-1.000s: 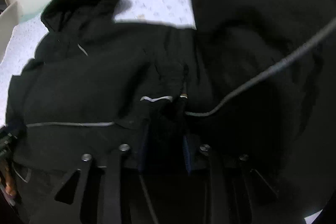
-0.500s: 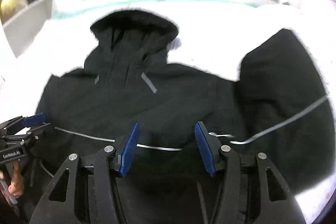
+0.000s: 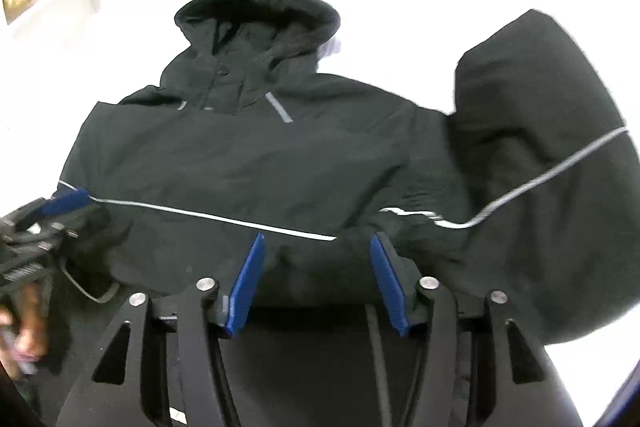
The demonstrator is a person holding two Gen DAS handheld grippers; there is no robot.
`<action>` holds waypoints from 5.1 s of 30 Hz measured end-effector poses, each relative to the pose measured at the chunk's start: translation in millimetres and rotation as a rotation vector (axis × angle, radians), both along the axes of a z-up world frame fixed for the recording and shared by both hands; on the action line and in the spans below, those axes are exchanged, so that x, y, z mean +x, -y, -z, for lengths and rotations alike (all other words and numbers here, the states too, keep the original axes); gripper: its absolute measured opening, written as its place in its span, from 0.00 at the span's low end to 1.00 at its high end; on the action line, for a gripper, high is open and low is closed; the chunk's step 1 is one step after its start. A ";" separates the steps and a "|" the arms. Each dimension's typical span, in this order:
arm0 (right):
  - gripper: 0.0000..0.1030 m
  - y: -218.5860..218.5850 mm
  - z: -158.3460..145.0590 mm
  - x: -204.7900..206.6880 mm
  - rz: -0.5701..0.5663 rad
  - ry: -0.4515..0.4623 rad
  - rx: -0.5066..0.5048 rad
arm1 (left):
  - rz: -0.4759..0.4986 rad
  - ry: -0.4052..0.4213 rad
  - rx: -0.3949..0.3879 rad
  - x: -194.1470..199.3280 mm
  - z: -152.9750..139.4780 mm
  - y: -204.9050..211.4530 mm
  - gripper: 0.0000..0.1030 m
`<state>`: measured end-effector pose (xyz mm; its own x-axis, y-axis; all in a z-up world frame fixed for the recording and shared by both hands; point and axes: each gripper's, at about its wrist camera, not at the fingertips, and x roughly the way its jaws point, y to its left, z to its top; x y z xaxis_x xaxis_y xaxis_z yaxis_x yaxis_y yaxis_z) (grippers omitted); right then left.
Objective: Fold large clothes
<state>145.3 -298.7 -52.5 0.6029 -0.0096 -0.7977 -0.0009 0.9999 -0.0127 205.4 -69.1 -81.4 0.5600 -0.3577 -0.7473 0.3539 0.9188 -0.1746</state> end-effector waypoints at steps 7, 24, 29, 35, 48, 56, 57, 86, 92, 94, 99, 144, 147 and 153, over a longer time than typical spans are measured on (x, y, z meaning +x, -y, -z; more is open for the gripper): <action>0.61 27.9 61.0 0.0 0.016 -0.051 0.050 | -0.019 -0.095 0.051 14.9 51.3 26.5 0.65; 0.64 138.6 -43.7 -117.8 0.008 0.018 0.358 | 0.283 0.092 -0.010 -31.7 -55.0 186.2 0.65; 0.71 218.1 -64.8 -132.0 0.212 0.100 0.244 | 0.288 -0.081 0.000 4.9 17.1 245.7 0.65; 0.72 320.2 -35.5 -94.3 0.448 0.151 0.327 | 0.275 -0.035 0.012 -2.7 56.0 244.4 0.65; 0.67 356.7 54.9 27.3 0.532 0.128 0.390 | 0.274 0.062 0.007 -39.2 60.7 238.5 0.67; 0.13 318.3 35.2 5.9 0.532 0.260 0.145 | 0.277 0.066 0.007 -37.3 62.6 242.2 0.68; 0.13 325.8 26.1 -5.3 0.557 0.271 0.144 | 0.278 0.066 0.010 -37.2 61.5 240.8 0.68; 0.11 341.2 -94.8 -152.1 0.365 0.363 0.224 | 0.343 0.058 -0.078 -70.7 -46.4 179.3 0.68; 0.11 240.1 -129.6 -117.3 0.226 0.369 0.149 | 0.235 0.112 -0.028 -84.1 -79.2 83.4 0.68; 0.11 200.6 -136.2 -104.3 0.174 0.359 0.141 | 0.178 0.125 -0.008 -90.0 -84.7 47.4 0.68; 0.11 95.0 -144.5 -75.1 0.037 0.325 0.142 | 0.038 0.123 0.021 -101.7 -79.7 -29.1 0.68; 0.62 7.9 -25.2 -63.0 -0.045 0.043 0.191 | 0.010 -0.158 -0.286 13.4 -1.1 -78.5 0.17; 0.63 21.8 -26.6 -53.0 0.004 0.054 0.144 | -0.023 -0.070 -0.363 6.6 -24.4 -114.9 0.17; 0.63 20.3 15.9 -1.1 0.078 -0.021 0.118 | -0.063 -0.233 -0.341 14.7 19.2 -162.8 0.17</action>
<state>144.2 -318.9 -68.4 0.5870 0.0393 -0.8087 0.0775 0.9915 0.1044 220.1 93.7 -100.6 0.4184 -0.5770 -0.7015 0.2139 0.8132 -0.5413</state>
